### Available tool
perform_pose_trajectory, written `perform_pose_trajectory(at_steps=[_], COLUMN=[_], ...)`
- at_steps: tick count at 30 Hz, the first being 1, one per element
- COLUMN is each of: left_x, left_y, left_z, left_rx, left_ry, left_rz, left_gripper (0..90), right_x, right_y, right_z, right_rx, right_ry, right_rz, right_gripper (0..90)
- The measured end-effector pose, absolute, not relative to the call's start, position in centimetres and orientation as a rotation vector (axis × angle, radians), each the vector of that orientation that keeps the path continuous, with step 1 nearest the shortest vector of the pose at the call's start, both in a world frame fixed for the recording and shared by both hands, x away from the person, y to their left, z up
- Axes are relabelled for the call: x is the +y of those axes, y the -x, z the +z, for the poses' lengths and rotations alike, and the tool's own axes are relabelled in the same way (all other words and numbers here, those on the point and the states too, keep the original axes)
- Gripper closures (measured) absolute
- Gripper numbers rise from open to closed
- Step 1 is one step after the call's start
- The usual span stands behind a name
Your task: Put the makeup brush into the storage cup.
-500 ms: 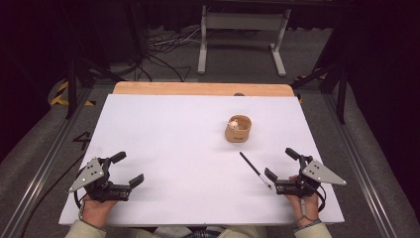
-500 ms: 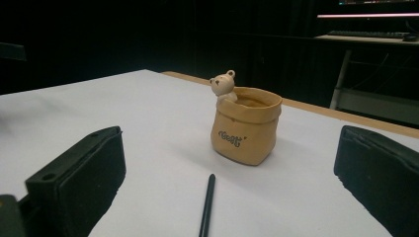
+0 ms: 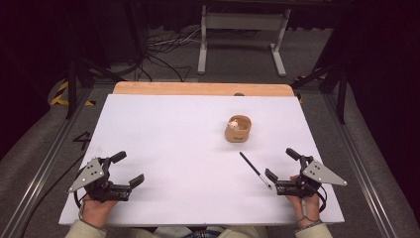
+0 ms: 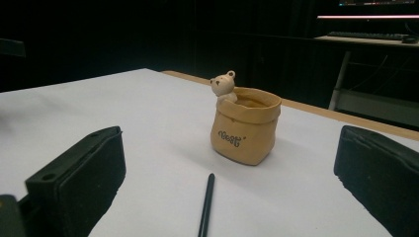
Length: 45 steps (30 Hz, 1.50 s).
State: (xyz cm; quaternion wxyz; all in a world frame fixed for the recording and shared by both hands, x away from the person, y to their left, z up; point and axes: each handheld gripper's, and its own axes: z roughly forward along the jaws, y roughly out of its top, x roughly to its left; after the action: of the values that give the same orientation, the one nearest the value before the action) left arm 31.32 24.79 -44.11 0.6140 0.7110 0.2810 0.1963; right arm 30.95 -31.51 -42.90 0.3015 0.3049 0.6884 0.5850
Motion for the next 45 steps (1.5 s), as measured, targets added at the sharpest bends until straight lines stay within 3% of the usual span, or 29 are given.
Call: perform_pose_trajectory(at_steps=[14, 29, 45], left_x=[24.8, 24.8, 24.7], left_y=[-31.2, -31.4, -31.7], left_z=[-44.0, -43.9, -44.0], left_rx=[0.649, 0.643, 0.657], left_ry=[-1.636, -1.631, -1.633], left_rz=[0.452, 0.433, 0.419], left_gripper=[0.3, 0.2, 0.1], right_x=[-31.2, -27.8, -27.2], right_y=[-30.9, -33.0, -34.7], right_z=[-40.7, -38.9, -37.6], right_rx=[1.829, 1.916, 1.963], right_ry=[-0.787, -0.736, -0.744], right_rz=[1.49, 1.475, 1.469], right_gripper=[0.0, 0.0, 0.0])
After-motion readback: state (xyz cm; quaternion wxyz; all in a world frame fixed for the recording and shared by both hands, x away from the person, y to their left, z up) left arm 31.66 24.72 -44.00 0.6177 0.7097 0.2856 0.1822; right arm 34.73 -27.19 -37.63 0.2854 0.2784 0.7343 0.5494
